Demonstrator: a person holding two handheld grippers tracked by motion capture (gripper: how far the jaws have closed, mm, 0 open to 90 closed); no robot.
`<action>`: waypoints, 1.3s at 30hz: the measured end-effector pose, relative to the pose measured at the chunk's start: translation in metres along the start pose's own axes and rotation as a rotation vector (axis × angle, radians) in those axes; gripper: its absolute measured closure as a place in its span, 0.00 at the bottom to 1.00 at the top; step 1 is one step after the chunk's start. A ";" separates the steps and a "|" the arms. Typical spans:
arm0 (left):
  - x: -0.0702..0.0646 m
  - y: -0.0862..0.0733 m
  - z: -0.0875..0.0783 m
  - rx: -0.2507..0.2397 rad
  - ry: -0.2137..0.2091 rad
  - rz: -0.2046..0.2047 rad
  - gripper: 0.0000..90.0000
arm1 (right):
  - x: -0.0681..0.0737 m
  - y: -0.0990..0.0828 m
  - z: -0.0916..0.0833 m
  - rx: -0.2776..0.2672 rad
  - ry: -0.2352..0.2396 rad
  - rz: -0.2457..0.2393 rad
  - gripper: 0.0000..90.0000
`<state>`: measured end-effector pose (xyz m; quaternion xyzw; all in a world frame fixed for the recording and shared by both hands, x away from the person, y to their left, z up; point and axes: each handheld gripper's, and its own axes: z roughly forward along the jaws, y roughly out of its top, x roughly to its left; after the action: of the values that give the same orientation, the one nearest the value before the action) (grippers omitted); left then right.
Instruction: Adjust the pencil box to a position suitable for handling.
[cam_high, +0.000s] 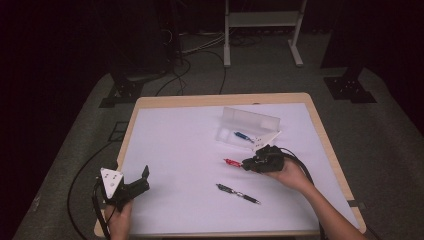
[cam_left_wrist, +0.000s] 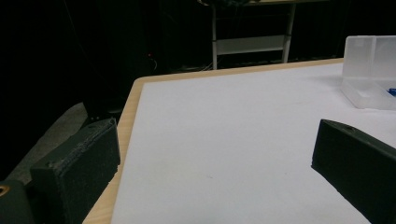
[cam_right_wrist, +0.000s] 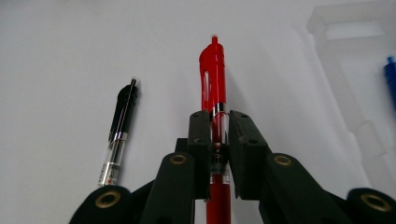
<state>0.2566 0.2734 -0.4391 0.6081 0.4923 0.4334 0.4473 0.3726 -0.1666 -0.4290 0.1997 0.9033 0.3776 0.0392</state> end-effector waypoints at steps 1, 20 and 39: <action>0.000 0.000 0.000 0.000 0.001 0.000 0.00 | -0.002 0.002 -0.002 -0.001 -0.002 0.003 0.87; 0.001 0.000 0.000 0.000 0.001 -0.009 0.00 | -0.035 0.028 -0.024 -0.035 -0.053 0.015 0.87; 0.001 0.000 0.000 0.000 0.002 -0.005 0.00 | -0.065 0.032 -0.017 -0.026 -0.078 0.040 0.87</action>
<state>0.2564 0.2749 -0.4392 0.6064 0.4941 0.4329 0.4479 0.4386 -0.1830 -0.3994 0.2319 0.8920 0.3818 0.0694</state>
